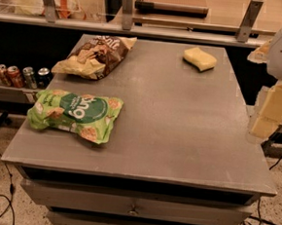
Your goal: Move sponge near brown chip bag
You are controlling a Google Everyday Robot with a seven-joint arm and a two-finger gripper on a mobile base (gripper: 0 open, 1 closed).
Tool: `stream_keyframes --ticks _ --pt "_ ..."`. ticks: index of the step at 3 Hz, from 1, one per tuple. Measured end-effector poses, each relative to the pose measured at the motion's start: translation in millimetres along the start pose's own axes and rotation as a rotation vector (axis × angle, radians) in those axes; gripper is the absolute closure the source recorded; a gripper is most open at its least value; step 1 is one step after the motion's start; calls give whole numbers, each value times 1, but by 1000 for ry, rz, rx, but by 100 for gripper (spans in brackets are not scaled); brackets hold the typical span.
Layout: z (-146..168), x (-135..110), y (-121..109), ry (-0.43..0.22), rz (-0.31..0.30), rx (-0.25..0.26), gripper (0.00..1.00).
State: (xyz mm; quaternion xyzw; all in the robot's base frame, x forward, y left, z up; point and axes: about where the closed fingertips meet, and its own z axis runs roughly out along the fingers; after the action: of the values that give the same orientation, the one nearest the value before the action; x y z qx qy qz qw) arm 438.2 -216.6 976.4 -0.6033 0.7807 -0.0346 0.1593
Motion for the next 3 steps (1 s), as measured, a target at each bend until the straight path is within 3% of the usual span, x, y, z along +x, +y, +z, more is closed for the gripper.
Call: stream_keyframes --ticks 2,3 --pt "3 0 -9 -25 26 16 0" --pt "22 -6 -47 -103 72 34 0"
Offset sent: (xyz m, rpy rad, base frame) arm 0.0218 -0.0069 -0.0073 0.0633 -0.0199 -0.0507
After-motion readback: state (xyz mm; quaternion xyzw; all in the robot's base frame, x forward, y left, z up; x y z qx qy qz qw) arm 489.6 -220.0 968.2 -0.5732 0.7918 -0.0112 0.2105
